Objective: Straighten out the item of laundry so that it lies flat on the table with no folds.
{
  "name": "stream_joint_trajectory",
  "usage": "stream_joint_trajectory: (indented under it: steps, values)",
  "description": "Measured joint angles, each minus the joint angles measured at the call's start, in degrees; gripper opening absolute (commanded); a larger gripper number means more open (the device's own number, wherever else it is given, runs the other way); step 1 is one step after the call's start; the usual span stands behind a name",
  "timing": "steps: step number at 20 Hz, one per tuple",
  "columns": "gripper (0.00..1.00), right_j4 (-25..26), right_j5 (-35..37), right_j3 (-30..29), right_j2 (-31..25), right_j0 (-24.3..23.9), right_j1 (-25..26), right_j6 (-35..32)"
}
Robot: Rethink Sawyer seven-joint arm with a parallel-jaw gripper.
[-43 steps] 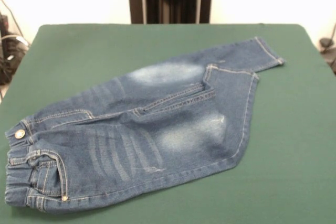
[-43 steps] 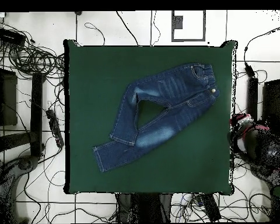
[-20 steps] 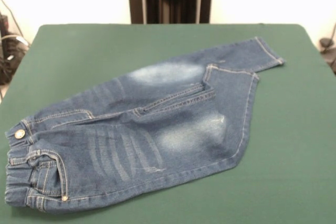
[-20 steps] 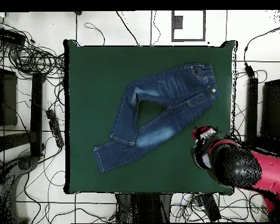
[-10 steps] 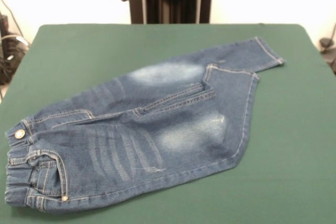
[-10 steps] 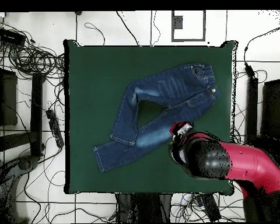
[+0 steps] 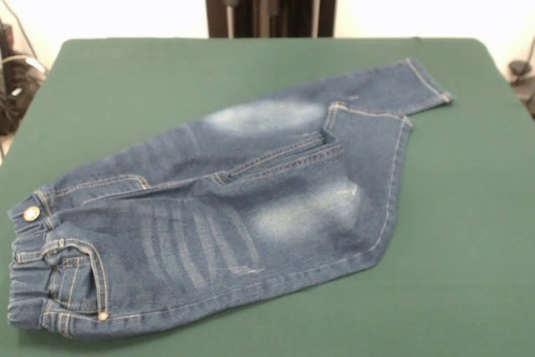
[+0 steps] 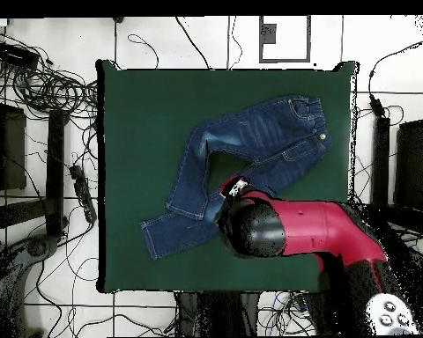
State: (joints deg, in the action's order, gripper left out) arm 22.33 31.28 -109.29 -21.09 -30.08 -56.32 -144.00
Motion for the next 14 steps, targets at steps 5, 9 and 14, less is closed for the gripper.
stream_joint_trajectory:
  steps: [5, 9, 14]
  values:
    - [1.0, -0.7, -3.7, 3.7, 4.2, 7.5, 4.4, 0.0]
    - [1.0, -2.6, -6.8, 6.0, 6.6, 11.8, 8.1, 0.0]
    - [1.0, -6.0, -9.0, 8.0, 9.0, 15.4, 12.4, 0.0]
